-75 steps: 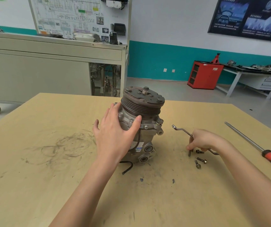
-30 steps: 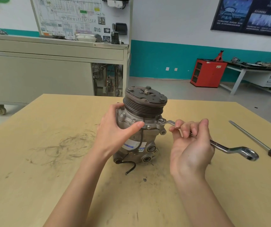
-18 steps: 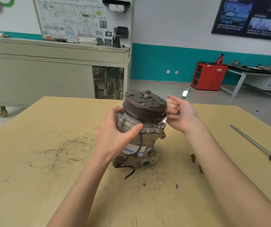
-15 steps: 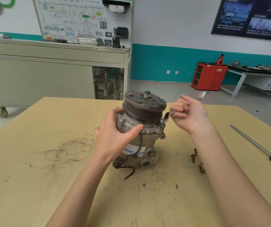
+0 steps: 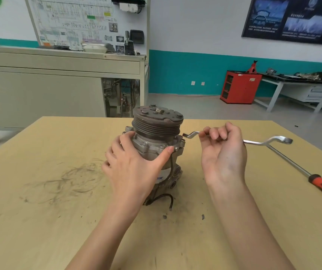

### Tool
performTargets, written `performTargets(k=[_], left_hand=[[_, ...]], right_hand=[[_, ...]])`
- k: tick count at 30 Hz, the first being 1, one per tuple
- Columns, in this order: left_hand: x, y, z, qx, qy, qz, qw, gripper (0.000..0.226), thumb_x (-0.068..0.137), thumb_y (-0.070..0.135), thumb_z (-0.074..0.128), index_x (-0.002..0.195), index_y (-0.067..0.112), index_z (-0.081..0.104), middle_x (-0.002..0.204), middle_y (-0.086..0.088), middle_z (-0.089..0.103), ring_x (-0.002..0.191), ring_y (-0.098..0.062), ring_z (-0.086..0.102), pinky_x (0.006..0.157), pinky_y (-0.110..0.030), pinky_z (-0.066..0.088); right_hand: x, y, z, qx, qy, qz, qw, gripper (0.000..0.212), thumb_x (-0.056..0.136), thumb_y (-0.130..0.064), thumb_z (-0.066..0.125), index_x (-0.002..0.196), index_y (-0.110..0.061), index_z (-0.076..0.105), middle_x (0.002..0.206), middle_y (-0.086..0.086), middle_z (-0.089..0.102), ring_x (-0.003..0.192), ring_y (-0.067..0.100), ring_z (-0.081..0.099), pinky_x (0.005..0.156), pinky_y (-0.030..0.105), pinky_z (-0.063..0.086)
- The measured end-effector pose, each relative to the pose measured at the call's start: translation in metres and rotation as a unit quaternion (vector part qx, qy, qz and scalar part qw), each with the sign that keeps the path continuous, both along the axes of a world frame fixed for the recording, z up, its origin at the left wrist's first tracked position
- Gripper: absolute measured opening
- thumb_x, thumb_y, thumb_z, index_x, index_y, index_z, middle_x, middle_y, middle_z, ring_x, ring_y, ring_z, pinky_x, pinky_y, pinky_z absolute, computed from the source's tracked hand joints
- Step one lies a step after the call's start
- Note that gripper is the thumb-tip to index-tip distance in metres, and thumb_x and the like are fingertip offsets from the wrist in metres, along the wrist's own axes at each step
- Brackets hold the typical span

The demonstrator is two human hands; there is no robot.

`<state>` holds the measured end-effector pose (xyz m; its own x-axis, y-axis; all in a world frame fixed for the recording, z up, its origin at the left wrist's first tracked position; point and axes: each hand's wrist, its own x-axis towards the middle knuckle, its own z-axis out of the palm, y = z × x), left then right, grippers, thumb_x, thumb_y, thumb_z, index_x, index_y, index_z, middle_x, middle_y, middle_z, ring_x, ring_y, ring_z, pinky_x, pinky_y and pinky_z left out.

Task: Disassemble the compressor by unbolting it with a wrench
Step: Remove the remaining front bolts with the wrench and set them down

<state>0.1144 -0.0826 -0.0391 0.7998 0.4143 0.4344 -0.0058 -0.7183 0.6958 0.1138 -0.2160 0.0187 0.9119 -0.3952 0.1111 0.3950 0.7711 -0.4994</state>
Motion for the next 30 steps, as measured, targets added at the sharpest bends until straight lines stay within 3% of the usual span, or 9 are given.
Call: performTargets(k=[6, 10, 12, 14, 17, 20, 26, 30], left_hand=[[0.000, -0.001, 0.000, 0.003, 0.001, 0.004, 1.000, 0.101, 0.056, 0.086, 0.045, 0.135, 0.024, 0.036, 0.140, -0.003, 0.042, 0.130, -0.029, 0.035, 0.101, -0.048, 0.029], [-0.001, -0.002, 0.001, 0.007, 0.003, 0.011, 1.000, 0.101, 0.056, 0.086, 0.044, 0.135, 0.022, 0.037, 0.141, -0.004, 0.042, 0.129, -0.030, 0.036, 0.101, -0.048, 0.029], [-0.001, -0.002, 0.001, 0.004, 0.000, 0.012, 1.000, 0.103, 0.055, 0.086, 0.044, 0.134, 0.022, 0.038, 0.140, -0.004, 0.043, 0.129, -0.030, 0.036, 0.100, -0.047, 0.029], [-0.001, -0.002, 0.001, 0.007, -0.002, 0.013, 1.000, 0.105, 0.053, 0.089, 0.043, 0.134, 0.023, 0.038, 0.139, -0.003, 0.043, 0.129, -0.029, 0.037, 0.100, -0.047, 0.029], [0.001, -0.002, -0.001, 0.017, -0.006, 0.013, 1.000, 0.099, 0.057, 0.086, 0.043, 0.133, 0.023, 0.038, 0.139, -0.003, 0.043, 0.129, -0.029, 0.037, 0.100, -0.047, 0.029], [0.002, -0.001, -0.003, 0.025, -0.011, 0.015, 1.000, 0.097, 0.059, 0.086, 0.041, 0.132, 0.023, 0.038, 0.138, -0.003, 0.044, 0.128, -0.029, 0.038, 0.099, -0.048, 0.030], [0.001, 0.000, -0.002, 0.042, -0.002, 0.017, 0.999, 0.098, 0.059, 0.087, 0.038, 0.134, 0.023, 0.037, 0.140, -0.002, 0.043, 0.129, -0.029, 0.037, 0.099, -0.047, 0.030], [-0.001, 0.000, -0.001, 0.044, 0.000, 0.014, 0.999, 0.098, 0.060, 0.087, 0.038, 0.134, 0.023, 0.036, 0.140, -0.002, 0.043, 0.129, -0.029, 0.038, 0.099, -0.047, 0.030]], right_hand=[[-0.004, 0.016, -0.007, -0.072, 0.015, -0.025, 0.997, 0.046, 0.099, -0.010, 0.040, 0.053, -0.014, 0.035, 0.050, -0.004, 0.038, 0.051, 0.010, 0.049, 0.062, 0.024, 0.054], [-0.013, 0.041, -0.012, -0.178, 0.004, -0.072, 0.981, 0.060, 0.100, -0.012, 0.039, 0.041, -0.025, 0.043, 0.050, -0.011, 0.042, 0.056, 0.003, 0.052, 0.075, 0.027, 0.050], [-0.017, 0.053, -0.018, -0.201, 0.003, -0.070, 0.977, 0.062, 0.100, -0.013, 0.038, 0.041, -0.027, 0.044, 0.050, -0.012, 0.044, 0.057, 0.001, 0.053, 0.074, 0.026, 0.048], [-0.018, 0.053, -0.020, -0.184, -0.007, -0.066, 0.981, 0.059, 0.101, -0.012, 0.037, 0.044, -0.027, 0.044, 0.050, -0.012, 0.042, 0.056, 0.003, 0.050, 0.069, 0.023, 0.048], [-0.012, 0.034, -0.016, -0.064, -0.024, -0.046, 0.997, 0.046, 0.102, -0.014, 0.037, 0.056, -0.015, 0.038, 0.052, -0.005, 0.039, 0.055, 0.011, 0.049, 0.064, 0.027, 0.053], [-0.008, 0.025, -0.013, 0.002, -0.047, -0.010, 0.999, 0.049, 0.100, -0.014, 0.039, 0.051, -0.015, 0.041, 0.054, -0.001, 0.036, 0.055, 0.013, 0.046, 0.067, 0.030, 0.057], [-0.009, 0.033, -0.006, -0.158, -0.011, -0.042, 0.987, 0.062, 0.100, -0.011, 0.039, 0.040, -0.024, 0.041, 0.049, -0.009, 0.043, 0.052, 0.002, 0.055, 0.093, 0.041, 0.052], [-0.009, 0.025, -0.007, -0.239, 0.036, -0.097, 0.965, 0.068, 0.102, -0.026, 0.042, 0.034, -0.021, 0.047, 0.045, -0.010, 0.050, 0.057, 0.002, 0.062, 0.092, 0.046, 0.052]])
